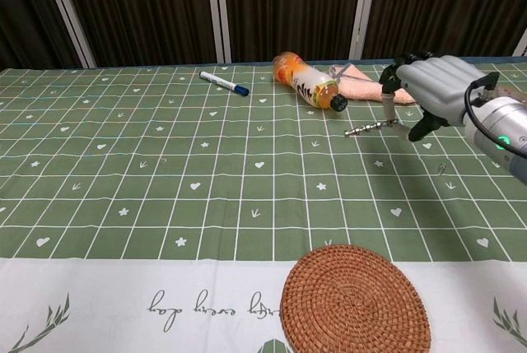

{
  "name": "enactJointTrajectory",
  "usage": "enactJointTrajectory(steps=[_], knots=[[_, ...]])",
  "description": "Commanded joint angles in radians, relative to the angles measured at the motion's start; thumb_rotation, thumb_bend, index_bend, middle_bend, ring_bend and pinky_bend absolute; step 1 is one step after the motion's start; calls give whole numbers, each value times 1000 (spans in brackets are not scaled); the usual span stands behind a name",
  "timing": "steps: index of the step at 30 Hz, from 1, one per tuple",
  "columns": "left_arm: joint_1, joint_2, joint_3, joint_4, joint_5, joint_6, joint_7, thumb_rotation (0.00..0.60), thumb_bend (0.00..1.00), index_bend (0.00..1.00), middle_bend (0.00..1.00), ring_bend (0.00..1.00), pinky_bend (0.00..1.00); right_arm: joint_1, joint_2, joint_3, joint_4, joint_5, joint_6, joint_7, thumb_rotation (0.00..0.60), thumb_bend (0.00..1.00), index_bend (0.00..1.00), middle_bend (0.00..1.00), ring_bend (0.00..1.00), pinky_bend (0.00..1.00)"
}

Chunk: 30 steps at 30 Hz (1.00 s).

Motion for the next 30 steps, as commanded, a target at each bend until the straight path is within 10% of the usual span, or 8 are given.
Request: enactJointTrajectory(steps=[1, 14, 30], knots=[[2, -1, 1, 0, 7, 8, -1, 600, 38, 0, 0, 0, 0, -10, 32, -58, 46, -100, 82, -49, 600, 335, 584, 171, 0, 0], [9, -4, 4, -1, 20, 26, 16, 600, 40, 0, 0, 0, 0, -38, 59, -175, 210, -278, 173, -271, 600, 335, 602, 172, 0, 0], [9, -3, 5, 5, 16, 21, 7, 600, 41, 0, 0, 0, 0, -49, 48, -177, 267, -303, 152, -330, 600, 336, 616, 171, 0, 0]])
